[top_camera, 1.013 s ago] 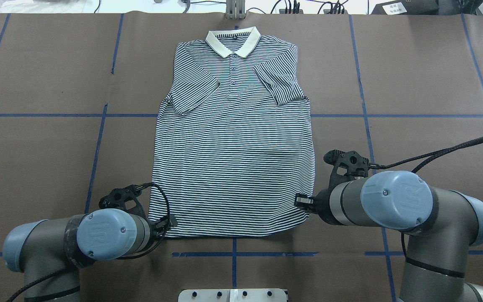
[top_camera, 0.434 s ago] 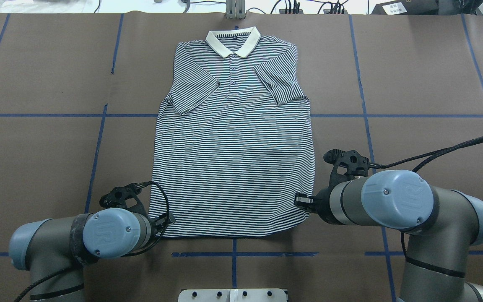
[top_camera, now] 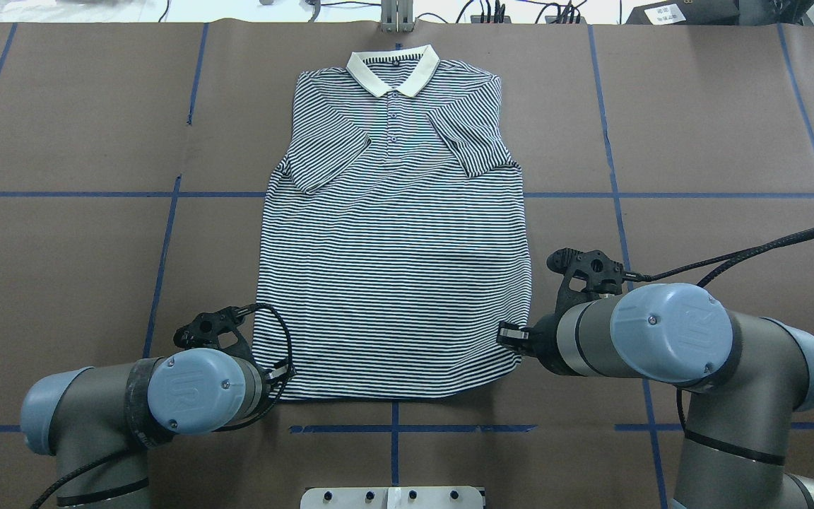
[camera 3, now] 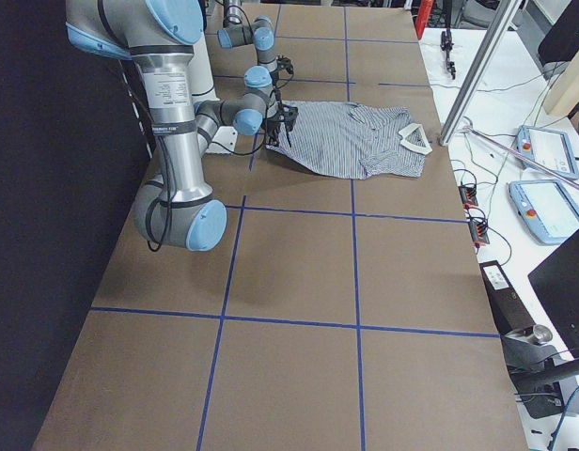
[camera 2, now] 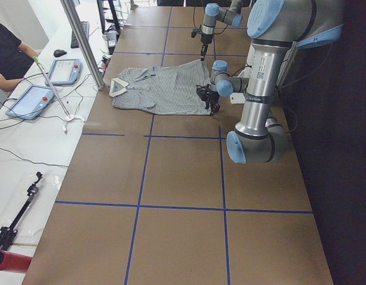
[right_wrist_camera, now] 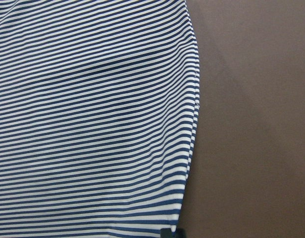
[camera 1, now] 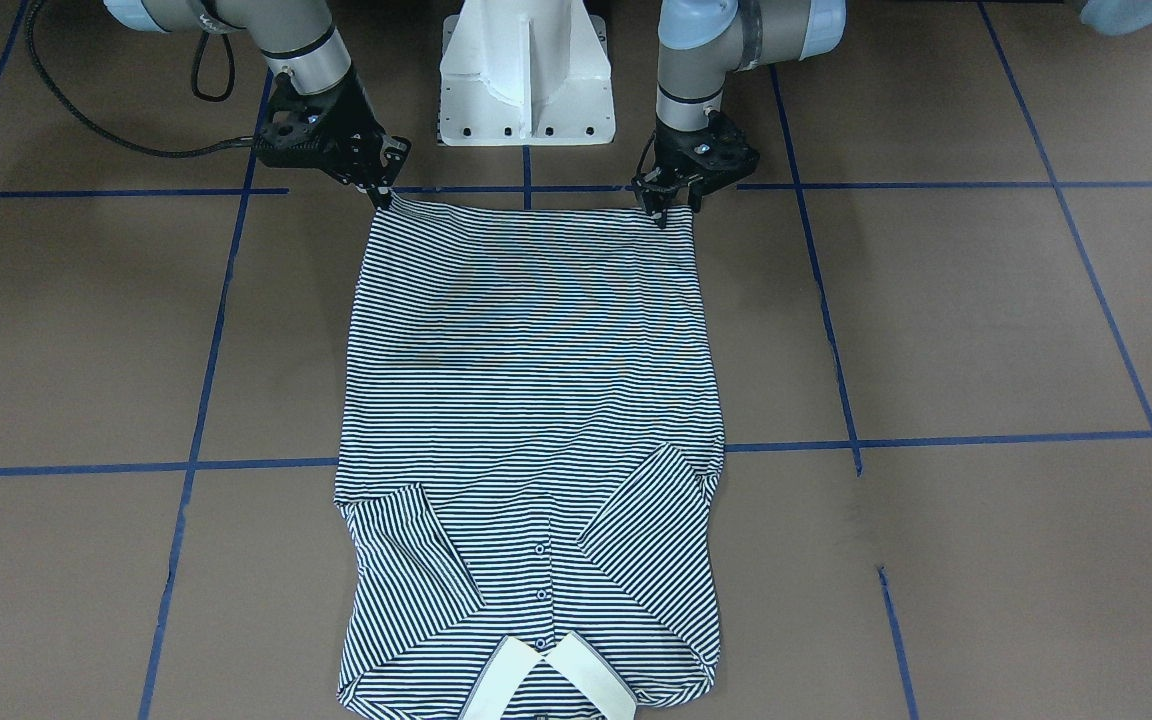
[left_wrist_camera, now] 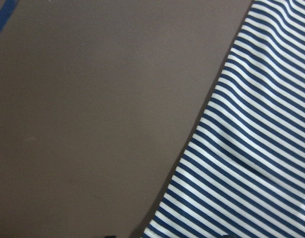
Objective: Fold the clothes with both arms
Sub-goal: 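Lower both grippers and grasp the two hem corners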
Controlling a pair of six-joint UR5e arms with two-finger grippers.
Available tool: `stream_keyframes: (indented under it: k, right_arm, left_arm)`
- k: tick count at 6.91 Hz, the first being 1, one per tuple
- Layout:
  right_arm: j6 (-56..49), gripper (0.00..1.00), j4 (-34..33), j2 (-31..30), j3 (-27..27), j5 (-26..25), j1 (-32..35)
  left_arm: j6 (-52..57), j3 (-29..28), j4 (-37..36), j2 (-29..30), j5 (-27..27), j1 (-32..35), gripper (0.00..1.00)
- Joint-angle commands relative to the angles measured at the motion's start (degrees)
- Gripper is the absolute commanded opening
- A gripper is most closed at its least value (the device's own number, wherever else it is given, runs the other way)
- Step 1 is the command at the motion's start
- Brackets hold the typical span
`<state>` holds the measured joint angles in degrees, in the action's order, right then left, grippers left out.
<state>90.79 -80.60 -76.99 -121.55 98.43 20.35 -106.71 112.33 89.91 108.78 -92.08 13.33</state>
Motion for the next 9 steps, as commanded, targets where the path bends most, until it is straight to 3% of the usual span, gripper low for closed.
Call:
stream_keyframes:
  k: [1,2,4,7,9]
  right_arm:
    - [0.0,0.0,0.0,-0.1,0.0,0.0,0.0]
    - [0.0,0.0,0.0,-0.1,0.0,0.0,0.0]
    - [0.0,0.0,0.0,-0.6,-0.8,0.1,0.1]
    - [-0.1,0.0,-0.1,-1.1,-2.7,4.4,0.9]
    - [-0.1,0.0,-0.1,-2.7,-5.1,8.7,1.0]
  left_arm:
    - [0.0,-0.3,-0.5,0.4,0.0,-0.2,0.26]
    - [0.0,0.0,-0.6,0.6,0.0,-0.1,0.21]
    - [0.5,0.5,-0.7,0.8,0.0,0.0,0.0]
    - [0.8,5.5,-1.6,-0.1,0.1,-0.1,0.0]
    - [0.8,12.8,-10.1,-0.1,0.1,-2.8,0.0]
